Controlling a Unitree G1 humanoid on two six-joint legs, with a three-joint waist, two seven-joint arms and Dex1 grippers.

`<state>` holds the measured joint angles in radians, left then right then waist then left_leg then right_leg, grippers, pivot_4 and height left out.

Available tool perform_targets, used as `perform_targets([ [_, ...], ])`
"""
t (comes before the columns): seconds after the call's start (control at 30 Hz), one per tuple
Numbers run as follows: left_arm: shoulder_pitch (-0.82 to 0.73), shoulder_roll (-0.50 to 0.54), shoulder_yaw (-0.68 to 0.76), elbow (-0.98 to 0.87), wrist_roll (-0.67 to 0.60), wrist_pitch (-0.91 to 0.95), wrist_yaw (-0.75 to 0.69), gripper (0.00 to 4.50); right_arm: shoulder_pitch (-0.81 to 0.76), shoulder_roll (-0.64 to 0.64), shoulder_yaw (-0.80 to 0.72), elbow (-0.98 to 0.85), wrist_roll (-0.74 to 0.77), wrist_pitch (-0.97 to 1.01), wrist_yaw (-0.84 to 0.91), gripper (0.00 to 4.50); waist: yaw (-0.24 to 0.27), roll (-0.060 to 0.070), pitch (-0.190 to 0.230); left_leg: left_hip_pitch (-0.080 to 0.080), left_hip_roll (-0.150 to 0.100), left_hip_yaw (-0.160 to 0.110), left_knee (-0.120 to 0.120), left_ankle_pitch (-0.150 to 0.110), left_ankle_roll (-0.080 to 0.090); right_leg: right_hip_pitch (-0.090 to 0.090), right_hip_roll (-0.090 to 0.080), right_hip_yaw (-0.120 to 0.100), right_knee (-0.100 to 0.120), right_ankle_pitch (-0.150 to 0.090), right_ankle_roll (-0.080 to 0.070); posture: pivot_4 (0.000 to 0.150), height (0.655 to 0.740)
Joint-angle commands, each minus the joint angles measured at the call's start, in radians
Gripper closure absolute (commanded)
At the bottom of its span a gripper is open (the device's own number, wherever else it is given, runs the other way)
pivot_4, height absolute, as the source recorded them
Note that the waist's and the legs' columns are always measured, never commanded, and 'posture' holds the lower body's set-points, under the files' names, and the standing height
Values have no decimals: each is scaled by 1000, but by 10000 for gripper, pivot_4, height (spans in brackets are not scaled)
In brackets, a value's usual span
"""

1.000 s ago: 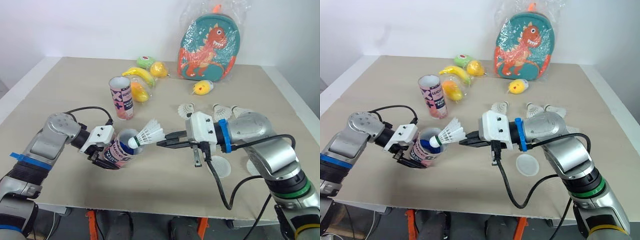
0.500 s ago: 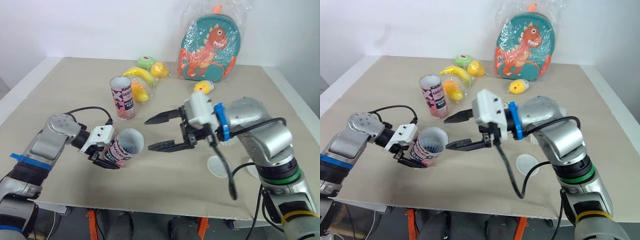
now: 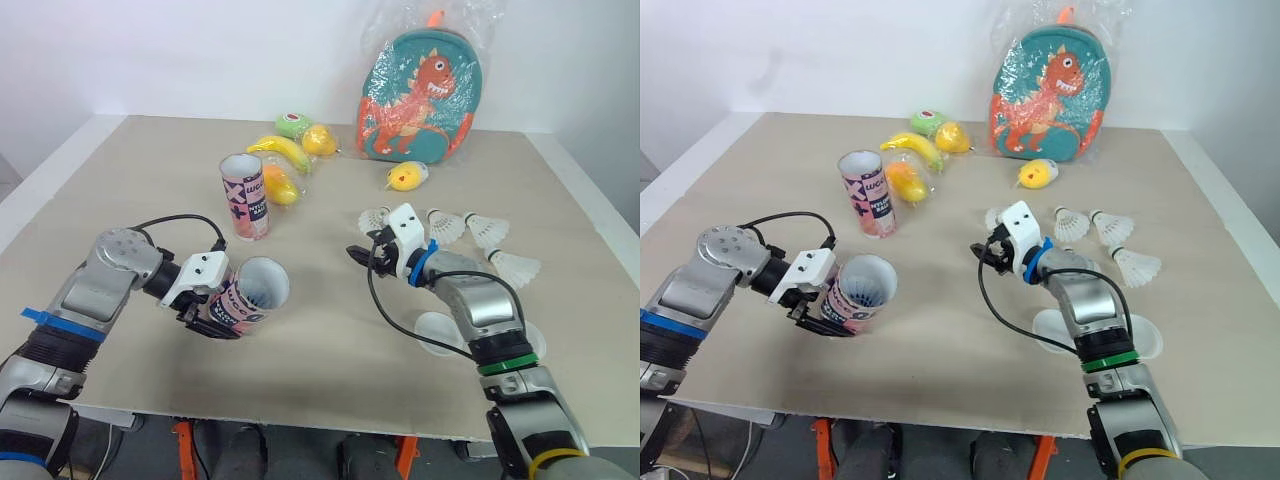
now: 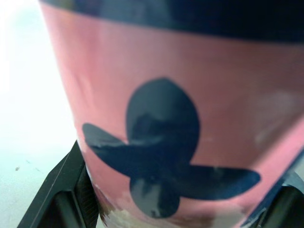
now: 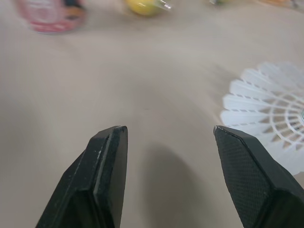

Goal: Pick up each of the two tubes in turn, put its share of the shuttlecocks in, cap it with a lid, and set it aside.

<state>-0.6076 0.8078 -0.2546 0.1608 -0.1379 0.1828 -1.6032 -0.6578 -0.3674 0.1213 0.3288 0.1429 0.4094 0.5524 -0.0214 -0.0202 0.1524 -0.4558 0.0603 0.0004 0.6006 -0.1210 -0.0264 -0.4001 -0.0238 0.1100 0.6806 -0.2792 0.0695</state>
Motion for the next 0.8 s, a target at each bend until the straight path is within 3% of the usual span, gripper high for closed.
perform_targets([
  [0.03,25,-16,-53,9,24,9,-1,10983,-66,21,-21,87,-56,-77,-78,13649,0,0,0,0,0,0,0,0,0,0,0,0,0,0,0,1500,7302],
  [0.23,41,-13,-47,-13,18,28,7,10983,-123,21,-67,226,-99,-116,-185,13649,0,0,0,0,0,0,1,0,0,1,0,0,0,-1,0,1500,7302],
  [0.7,45,-26,-44,-23,21,43,14,10983,-133,26,-92,233,-117,-107,-221,13649,-1,1,0,0,0,0,-1,0,0,1,0,0,0,-1,-1,1500,7302],
  [0.8,49,-26,-45,-31,20,47,13,10983,-138,32,-100,246,-118,-111,-250,21380,-1,1,0,0,0,0,-1,0,0,1,0,0,0,-1,-1,1500,7302],
])
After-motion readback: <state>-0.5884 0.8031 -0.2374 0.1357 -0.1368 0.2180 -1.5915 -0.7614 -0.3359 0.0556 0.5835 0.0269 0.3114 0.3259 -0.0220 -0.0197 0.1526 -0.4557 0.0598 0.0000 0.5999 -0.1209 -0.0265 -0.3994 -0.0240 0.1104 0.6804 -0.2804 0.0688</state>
